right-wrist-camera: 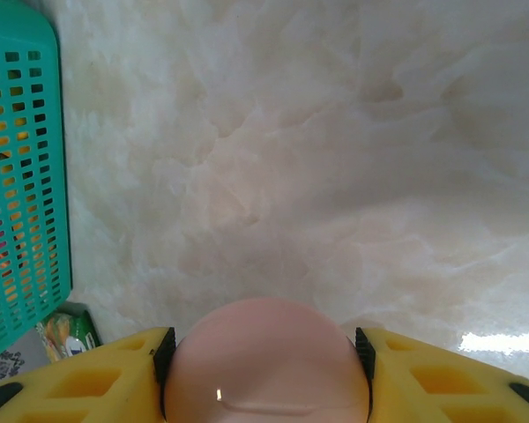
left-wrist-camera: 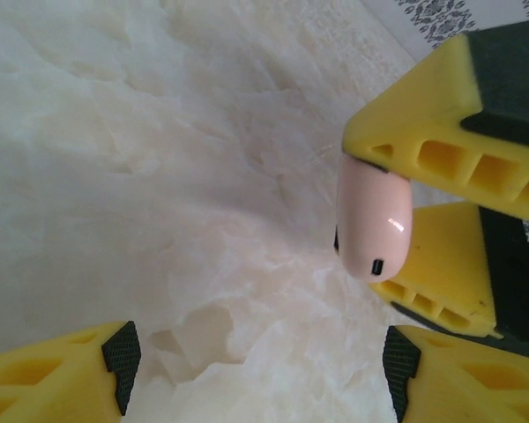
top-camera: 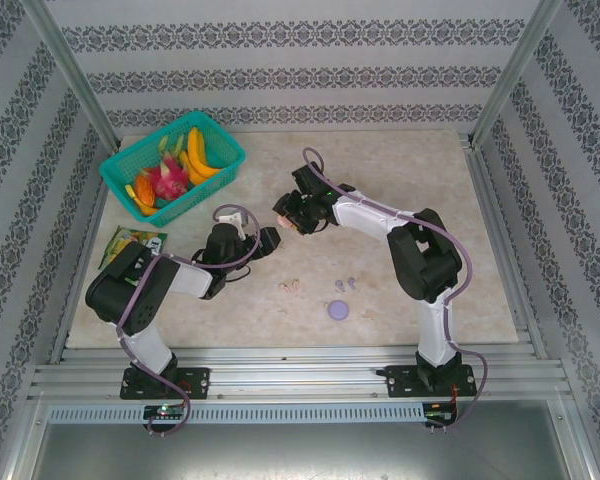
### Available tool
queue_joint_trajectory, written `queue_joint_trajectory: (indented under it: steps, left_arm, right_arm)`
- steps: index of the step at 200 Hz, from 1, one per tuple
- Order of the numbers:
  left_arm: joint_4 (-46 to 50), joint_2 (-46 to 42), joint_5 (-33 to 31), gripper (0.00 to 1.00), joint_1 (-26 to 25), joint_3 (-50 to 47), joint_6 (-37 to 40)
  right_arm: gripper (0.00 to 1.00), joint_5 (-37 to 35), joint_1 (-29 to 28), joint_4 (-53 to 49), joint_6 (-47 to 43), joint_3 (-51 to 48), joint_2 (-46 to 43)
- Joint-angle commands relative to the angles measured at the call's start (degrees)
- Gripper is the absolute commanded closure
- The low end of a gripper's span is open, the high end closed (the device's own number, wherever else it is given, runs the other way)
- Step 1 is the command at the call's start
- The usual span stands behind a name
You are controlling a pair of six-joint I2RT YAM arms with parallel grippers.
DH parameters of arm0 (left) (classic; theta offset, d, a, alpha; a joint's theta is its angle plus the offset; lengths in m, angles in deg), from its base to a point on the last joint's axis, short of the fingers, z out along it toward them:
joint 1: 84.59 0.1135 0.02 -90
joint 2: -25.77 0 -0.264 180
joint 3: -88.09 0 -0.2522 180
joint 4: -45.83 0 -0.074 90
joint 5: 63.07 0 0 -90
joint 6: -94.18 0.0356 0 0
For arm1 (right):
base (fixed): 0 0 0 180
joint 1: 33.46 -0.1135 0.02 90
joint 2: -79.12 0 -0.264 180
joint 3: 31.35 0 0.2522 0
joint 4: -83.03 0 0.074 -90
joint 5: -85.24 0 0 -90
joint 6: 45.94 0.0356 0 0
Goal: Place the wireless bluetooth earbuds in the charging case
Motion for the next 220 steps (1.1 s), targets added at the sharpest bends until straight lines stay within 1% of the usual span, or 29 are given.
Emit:
queue_joint_trajectory:
  steps: [1, 53, 136, 199, 220]
  left_arm:
    - [-5.96, 1.27, -0.43, 0.25, -1.08, 1.57, -1.18]
    - [-6.58, 3.44, -0.98, 0.28, -1.71, 3.67, -1.89]
    - [-8.55, 6.91, -1.25, 0.38, -1.88, 6.39, -3.48]
    - [-9.83, 8.75, -1.39, 0.41, -1.97, 7.46, -4.71]
    - [-10.53, 9.41, -1.36, 0.44, -1.97, 7.81, -5.28]
  right_arm:
    - [0.48, 0.85, 0.61, 0.83, 1.04, -0.84, 1.42]
    - [0.48, 1.23, 0.43, 1.19, 1.17, -0.93, 1.42]
    - [0.49, 2.02, 0.11, 2.44, 1.92, -1.75, 1.07]
    - [0.48, 2.02, 0.13, 3.17, 2.27, -2.67, 0.68]
    - [0.49, 2.21, 0.08, 3.34, 2.37, -2.67, 0.56]
